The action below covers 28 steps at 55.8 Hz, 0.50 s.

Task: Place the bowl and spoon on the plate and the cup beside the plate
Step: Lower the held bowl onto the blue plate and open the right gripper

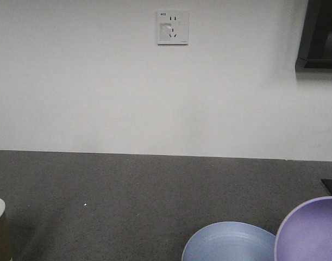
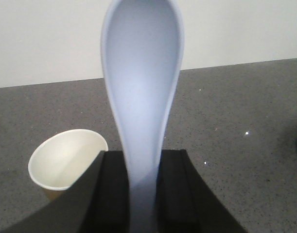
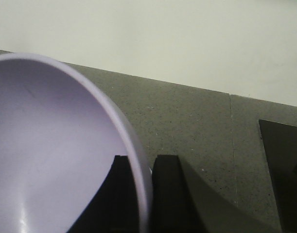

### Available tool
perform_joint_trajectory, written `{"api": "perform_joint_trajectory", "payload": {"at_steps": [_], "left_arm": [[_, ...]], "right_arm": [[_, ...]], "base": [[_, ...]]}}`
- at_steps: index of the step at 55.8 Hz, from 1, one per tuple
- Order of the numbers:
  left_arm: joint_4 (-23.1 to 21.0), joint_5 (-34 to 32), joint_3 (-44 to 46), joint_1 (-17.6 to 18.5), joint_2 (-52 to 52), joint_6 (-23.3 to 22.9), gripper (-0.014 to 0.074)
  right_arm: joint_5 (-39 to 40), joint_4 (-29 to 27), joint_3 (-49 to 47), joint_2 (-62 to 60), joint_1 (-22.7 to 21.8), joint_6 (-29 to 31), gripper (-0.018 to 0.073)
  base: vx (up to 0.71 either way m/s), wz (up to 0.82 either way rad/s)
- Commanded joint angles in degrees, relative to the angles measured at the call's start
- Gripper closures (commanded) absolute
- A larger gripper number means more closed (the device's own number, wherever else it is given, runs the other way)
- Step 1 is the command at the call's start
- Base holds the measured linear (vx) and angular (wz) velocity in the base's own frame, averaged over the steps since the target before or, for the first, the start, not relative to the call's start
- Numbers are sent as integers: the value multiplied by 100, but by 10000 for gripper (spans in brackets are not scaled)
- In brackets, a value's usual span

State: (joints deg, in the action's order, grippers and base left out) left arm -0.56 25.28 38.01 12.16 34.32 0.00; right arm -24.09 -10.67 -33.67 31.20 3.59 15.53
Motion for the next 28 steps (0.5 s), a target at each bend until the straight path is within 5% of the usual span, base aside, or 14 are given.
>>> {"api": "perform_joint_trajectory", "payload": {"at_steps": [1, 28], "left_arm": [[-50, -479, 170, 26, 5, -66, 602], [-50, -479, 170, 26, 5, -66, 602]], "right_arm": [[517, -16, -181, 10, 3, 47, 568], [721, 32, -181, 10, 3, 74, 568]], "base": [[10, -6], [3, -2]]}}
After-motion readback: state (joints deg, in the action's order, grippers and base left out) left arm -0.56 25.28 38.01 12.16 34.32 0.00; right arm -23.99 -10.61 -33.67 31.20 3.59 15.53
